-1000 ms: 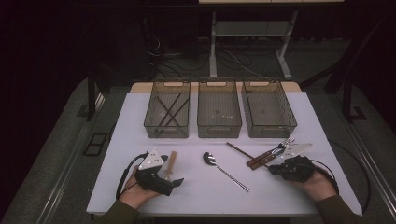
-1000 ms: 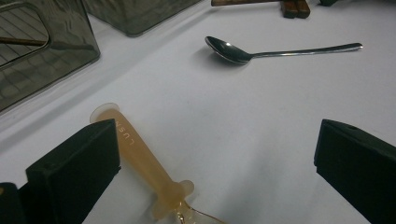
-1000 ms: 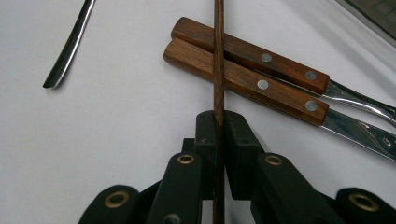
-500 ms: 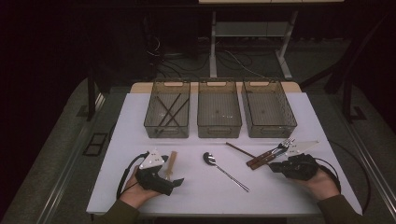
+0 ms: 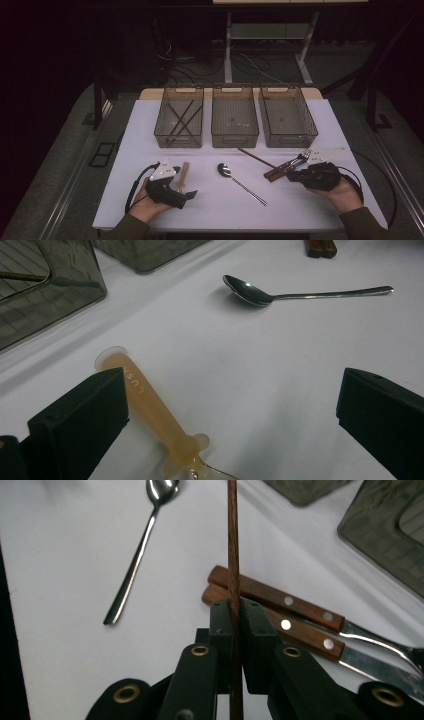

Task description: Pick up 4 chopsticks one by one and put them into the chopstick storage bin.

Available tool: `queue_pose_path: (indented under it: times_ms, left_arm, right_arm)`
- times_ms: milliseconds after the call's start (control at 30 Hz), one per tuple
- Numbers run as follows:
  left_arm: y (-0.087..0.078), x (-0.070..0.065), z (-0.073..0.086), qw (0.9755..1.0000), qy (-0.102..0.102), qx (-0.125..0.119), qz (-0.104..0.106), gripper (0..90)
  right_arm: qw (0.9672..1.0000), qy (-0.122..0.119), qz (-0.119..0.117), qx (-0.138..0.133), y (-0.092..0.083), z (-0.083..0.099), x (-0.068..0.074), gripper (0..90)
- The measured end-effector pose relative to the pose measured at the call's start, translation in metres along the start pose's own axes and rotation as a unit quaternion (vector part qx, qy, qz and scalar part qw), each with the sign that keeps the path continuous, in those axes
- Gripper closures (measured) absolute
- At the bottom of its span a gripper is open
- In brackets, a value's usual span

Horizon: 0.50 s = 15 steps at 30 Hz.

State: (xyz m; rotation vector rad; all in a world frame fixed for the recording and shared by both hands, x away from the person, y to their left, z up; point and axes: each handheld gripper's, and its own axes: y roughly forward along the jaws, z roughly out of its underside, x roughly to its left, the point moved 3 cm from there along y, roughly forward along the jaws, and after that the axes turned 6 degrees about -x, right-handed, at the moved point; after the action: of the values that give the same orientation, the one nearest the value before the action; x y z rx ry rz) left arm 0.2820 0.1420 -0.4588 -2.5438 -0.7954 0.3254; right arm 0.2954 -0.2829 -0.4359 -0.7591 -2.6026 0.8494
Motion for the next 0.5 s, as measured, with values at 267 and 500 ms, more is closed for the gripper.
queue_pose_path:
  times_ms: [267,500]
  left_arm:
    - [0.0,0.0,0.0,1.0,0.001,0.0,0.001,0.0]
    - [0.0,-0.001,0.0,1.0,0.002,0.0,0.001,0.0]
  right_arm:
    - [0.9998,-0.003,-0.01,-0.016,0.001,-0.014,0.005,83.8]
    - [0.9994,-0.009,-0.019,-0.027,0.007,-0.032,0.008,83.8]
